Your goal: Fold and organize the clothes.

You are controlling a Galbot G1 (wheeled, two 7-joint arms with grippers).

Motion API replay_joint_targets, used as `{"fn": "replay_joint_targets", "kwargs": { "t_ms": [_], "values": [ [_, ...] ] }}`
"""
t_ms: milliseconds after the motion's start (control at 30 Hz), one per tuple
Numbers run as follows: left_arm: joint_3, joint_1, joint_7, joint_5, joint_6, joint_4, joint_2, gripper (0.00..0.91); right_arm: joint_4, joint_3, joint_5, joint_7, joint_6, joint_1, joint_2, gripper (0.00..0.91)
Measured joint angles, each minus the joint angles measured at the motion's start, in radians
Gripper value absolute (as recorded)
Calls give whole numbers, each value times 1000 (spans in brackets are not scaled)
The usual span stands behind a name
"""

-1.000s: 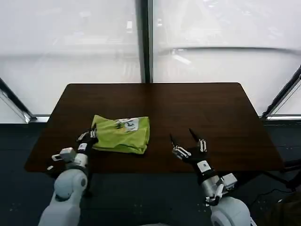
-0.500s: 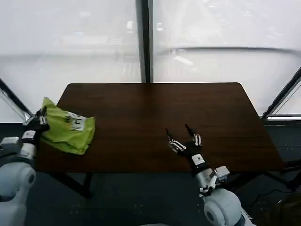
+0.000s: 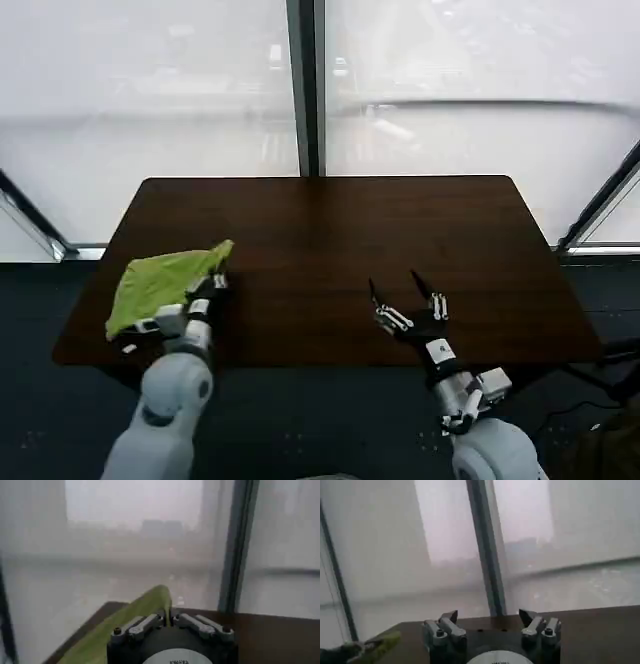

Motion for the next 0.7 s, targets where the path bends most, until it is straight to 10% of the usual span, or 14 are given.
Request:
{"fn": "replay_joint_targets", "kwargs": {
  "t_ms": [233, 700],
  "values": [
    [173, -60, -33, 40, 34, 110, -158, 878, 31, 29, -8, -4, -28, -38, -1, 878],
    [131, -11, 86, 235, -100, -109, -49, 878, -133, -132, 203, 54, -201, 225, -17, 878]
  ]
}}
